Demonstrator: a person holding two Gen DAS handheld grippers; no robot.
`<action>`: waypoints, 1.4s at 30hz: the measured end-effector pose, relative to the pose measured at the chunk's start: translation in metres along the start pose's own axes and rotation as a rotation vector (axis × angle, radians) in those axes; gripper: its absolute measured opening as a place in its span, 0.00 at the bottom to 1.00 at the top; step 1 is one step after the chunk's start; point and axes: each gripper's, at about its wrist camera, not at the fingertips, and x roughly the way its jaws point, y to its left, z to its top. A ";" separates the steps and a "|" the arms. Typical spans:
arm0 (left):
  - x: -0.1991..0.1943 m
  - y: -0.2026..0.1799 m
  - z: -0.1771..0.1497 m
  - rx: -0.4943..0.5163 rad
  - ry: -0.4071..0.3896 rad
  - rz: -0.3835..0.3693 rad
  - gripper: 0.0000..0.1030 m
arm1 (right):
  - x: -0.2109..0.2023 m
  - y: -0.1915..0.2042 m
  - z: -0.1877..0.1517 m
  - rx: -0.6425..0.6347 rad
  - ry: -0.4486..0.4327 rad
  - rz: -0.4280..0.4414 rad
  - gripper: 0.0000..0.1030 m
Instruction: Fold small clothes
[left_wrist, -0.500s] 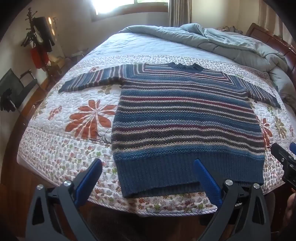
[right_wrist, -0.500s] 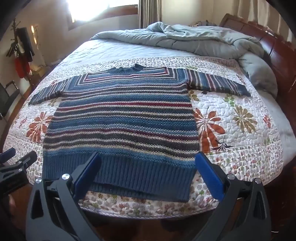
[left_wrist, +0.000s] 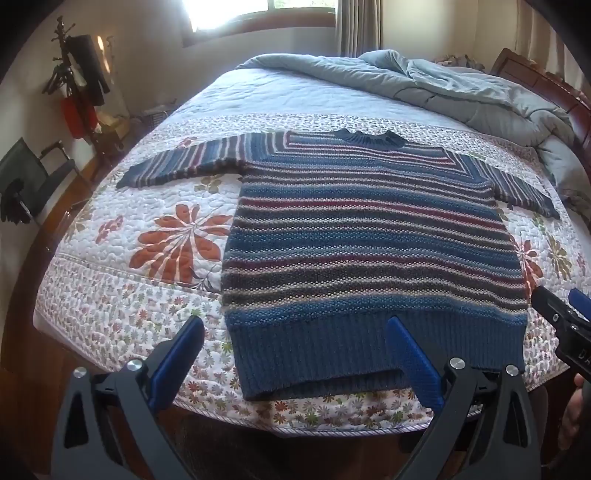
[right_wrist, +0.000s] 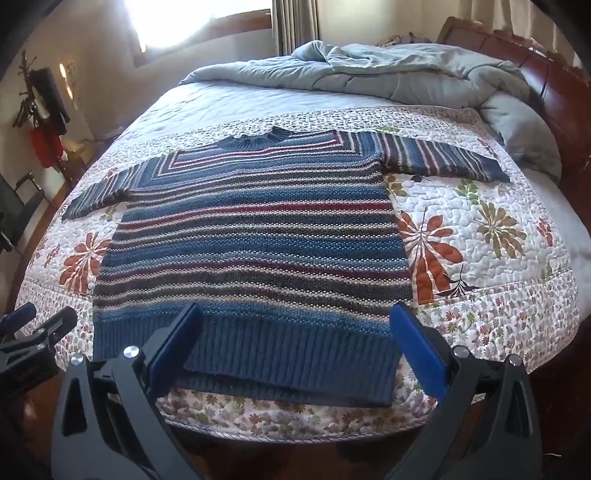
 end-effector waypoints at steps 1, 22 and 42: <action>0.000 0.000 0.001 0.000 0.000 0.001 0.96 | 0.001 0.000 0.000 0.002 -0.001 -0.004 0.97; 0.011 0.005 0.003 0.002 0.002 0.013 0.96 | 0.009 -0.005 0.002 0.001 0.011 -0.022 0.97; 0.018 0.000 0.006 0.012 0.010 0.014 0.96 | 0.017 -0.013 0.004 0.014 0.031 -0.019 0.97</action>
